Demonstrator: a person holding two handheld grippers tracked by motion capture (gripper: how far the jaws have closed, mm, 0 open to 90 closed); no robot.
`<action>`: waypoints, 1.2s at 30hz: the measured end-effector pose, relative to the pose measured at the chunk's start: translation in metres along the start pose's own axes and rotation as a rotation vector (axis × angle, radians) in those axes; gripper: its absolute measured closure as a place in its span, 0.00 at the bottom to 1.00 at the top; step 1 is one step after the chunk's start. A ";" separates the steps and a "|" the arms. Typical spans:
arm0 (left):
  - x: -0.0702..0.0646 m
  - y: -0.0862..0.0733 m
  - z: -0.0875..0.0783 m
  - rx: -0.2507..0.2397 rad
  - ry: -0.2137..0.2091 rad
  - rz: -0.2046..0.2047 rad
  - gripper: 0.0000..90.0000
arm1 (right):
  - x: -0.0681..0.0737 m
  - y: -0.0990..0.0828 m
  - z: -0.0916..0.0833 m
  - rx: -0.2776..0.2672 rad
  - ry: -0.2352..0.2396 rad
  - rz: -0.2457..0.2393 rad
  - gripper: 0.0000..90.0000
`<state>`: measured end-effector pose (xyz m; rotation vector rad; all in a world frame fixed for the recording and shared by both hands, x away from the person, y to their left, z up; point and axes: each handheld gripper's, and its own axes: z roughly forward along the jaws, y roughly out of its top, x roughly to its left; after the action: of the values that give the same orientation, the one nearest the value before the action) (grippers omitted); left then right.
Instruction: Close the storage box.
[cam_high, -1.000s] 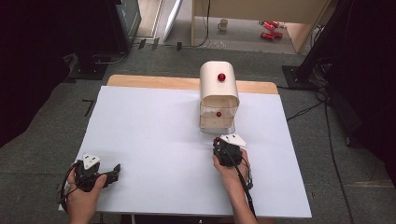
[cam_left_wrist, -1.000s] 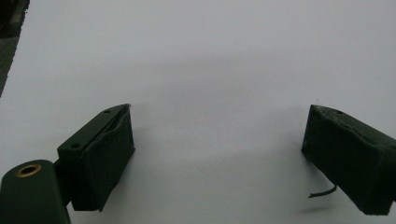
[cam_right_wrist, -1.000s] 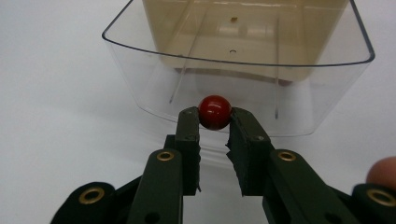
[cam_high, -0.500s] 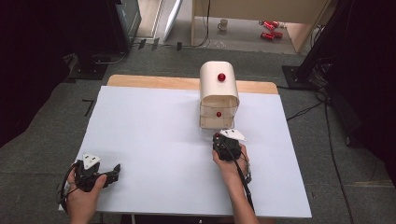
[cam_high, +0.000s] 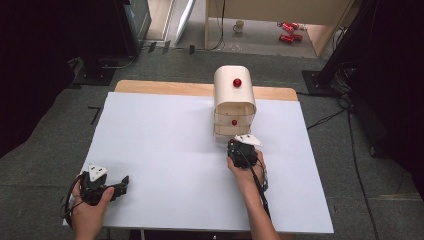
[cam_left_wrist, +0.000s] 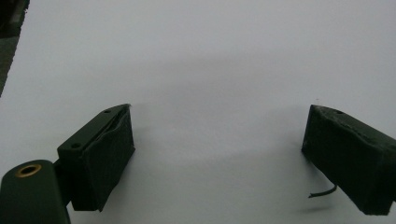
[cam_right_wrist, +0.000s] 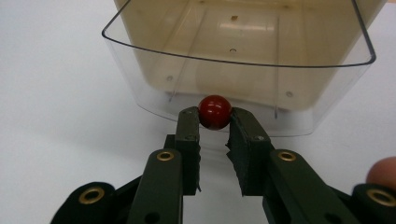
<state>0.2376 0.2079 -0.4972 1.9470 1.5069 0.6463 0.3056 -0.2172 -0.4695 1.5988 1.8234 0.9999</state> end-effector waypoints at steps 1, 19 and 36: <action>0.000 0.000 0.000 0.000 0.000 0.000 0.10 | 0.000 0.001 0.001 0.000 0.000 0.000 0.84; 0.000 0.000 0.000 0.000 0.000 0.000 0.10 | -0.002 0.009 0.012 -0.001 -0.010 -0.009 0.84; 0.000 0.000 0.000 0.000 0.000 0.000 0.10 | -0.005 0.010 0.017 0.014 0.022 -0.004 0.73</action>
<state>0.2376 0.2079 -0.4972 1.9469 1.5067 0.6457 0.3264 -0.2186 -0.4721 1.5979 1.8515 1.0090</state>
